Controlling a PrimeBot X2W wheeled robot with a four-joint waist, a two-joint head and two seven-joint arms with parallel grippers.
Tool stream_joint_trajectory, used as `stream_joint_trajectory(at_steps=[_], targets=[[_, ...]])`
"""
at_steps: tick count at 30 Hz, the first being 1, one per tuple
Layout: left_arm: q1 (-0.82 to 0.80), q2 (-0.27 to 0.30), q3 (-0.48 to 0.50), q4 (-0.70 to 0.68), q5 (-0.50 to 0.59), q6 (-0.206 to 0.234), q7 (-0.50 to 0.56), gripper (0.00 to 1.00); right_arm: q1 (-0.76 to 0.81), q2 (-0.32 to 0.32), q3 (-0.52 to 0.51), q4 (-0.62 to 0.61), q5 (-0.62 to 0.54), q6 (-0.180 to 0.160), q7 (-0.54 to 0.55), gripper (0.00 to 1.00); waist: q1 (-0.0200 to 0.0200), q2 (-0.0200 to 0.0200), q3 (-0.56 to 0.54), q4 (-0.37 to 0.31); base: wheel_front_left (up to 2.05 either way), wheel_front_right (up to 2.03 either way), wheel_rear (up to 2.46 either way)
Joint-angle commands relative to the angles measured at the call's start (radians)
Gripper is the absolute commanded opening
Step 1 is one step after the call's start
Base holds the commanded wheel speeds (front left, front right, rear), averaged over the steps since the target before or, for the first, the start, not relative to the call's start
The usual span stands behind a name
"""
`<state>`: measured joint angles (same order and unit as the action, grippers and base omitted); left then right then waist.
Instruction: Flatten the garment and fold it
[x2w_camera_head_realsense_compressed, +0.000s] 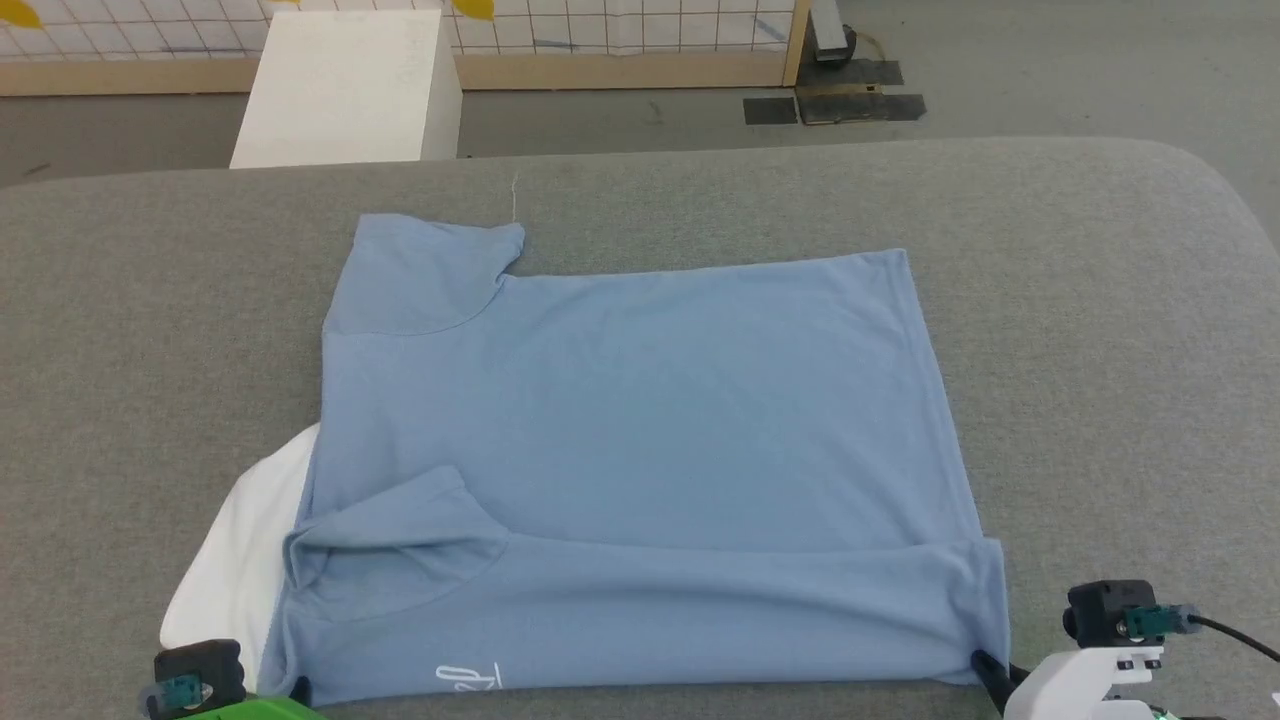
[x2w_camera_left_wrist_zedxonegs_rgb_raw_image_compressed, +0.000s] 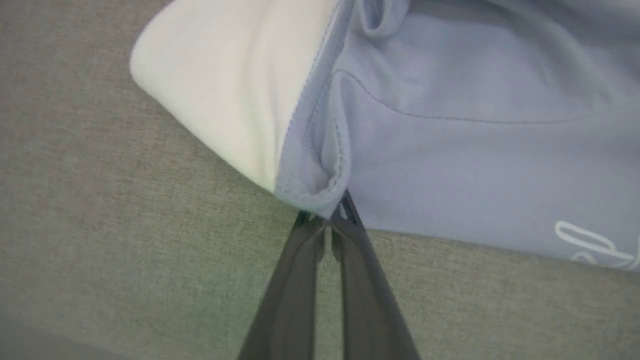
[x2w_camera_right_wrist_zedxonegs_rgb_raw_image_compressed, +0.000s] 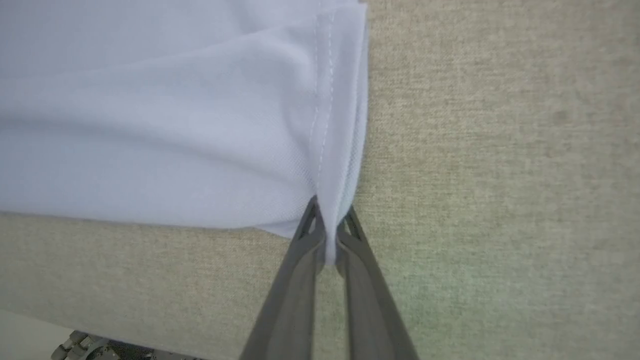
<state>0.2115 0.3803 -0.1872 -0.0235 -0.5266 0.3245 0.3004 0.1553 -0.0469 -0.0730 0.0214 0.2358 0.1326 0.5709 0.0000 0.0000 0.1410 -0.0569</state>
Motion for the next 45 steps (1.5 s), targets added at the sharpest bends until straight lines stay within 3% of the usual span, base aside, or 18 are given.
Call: stream_joint_trajectory(at_steps=[1,2,3,4,7,18,23,28,33,37,40,45], targets=[[0.004,-0.013,-0.003,0.019,-0.020,-0.011,-0.001,0.75,-0.006,-0.003,-0.002,0.015,0.003,-0.002,-0.012,0.05,0.0000,0.0000,-0.003,0.001,0.00,0.00,0.00],[0.005,-0.019,-0.003,0.026,-0.031,-0.017,-0.001,1.00,-0.008,-0.003,0.000,0.026,0.006,-0.002,-0.021,0.36,0.0000,0.0000,-0.007,0.001,0.00,0.00,0.00],[0.006,-0.019,-0.002,0.028,-0.036,-0.020,-0.001,1.00,-0.008,-0.003,0.003,0.032,0.012,-0.002,-0.030,0.61,0.0000,0.0000,-0.011,0.000,0.00,0.00,0.00],[0.008,-0.020,0.002,0.027,-0.042,-0.023,-0.003,1.00,-0.007,-0.003,0.006,0.037,0.020,-0.002,-0.047,1.00,0.0000,0.0000,-0.015,0.000,0.00,0.00,0.00],[0.023,-0.003,0.011,0.003,-0.045,-0.026,-0.003,1.00,-0.002,-0.003,0.007,0.040,0.041,-0.002,-0.096,1.00,0.0000,0.0000,-0.029,-0.005,0.00,0.00,0.00],[-0.024,0.164,0.062,-0.199,0.076,-0.044,-0.066,1.00,-0.044,-0.003,0.041,-0.047,0.034,-0.002,-0.391,1.00,0.0000,0.0000,-0.018,-0.044,0.00,0.00,0.00],[-0.208,0.180,0.055,-0.184,0.105,-0.114,-0.181,1.00,-0.093,-0.003,0.054,-0.083,-0.007,-0.002,-0.523,1.00,0.0000,0.0000,0.046,-0.066,0.00,0.00,0.00],[-0.462,0.171,0.023,-0.044,0.077,-0.206,-0.190,1.00,-0.152,-0.003,0.074,-0.098,-0.034,-0.002,-0.610,1.00,0.0000,0.0000,0.132,-0.091,0.00,0.00,0.00],[-0.705,0.182,0.003,0.105,0.032,-0.271,-0.071,1.00,-0.212,-0.003,0.097,-0.093,-0.028,-0.002,-0.652,1.00,0.0000,0.0000,0.227,-0.138,0.00,0.00,0.00],[-0.860,0.207,-0.003,0.199,0.011,-0.281,0.070,1.00,-0.254,-0.003,0.130,-0.073,-0.012,-0.002,-0.666,1.00,0.0000,0.0000,0.289,-0.186,0.00,0.00,0.00],[-0.939,0.226,-0.003,0.243,-0.005,-0.271,0.182,1.00,-0.278,-0.003,0.149,-0.058,-0.004,-0.002,-0.675,1.00,0.0000,0.0000,0.327,-0.220,0.00,0.00,0.00],[-1.029,0.265,0.002,0.279,-0.008,-0.196,0.387,1.00,-0.309,-0.003,0.173,-0.039,0.014,-0.002,-0.694,1.00,0.0000,0.0000,0.383,-0.264,0.00,0.00,0.00]])
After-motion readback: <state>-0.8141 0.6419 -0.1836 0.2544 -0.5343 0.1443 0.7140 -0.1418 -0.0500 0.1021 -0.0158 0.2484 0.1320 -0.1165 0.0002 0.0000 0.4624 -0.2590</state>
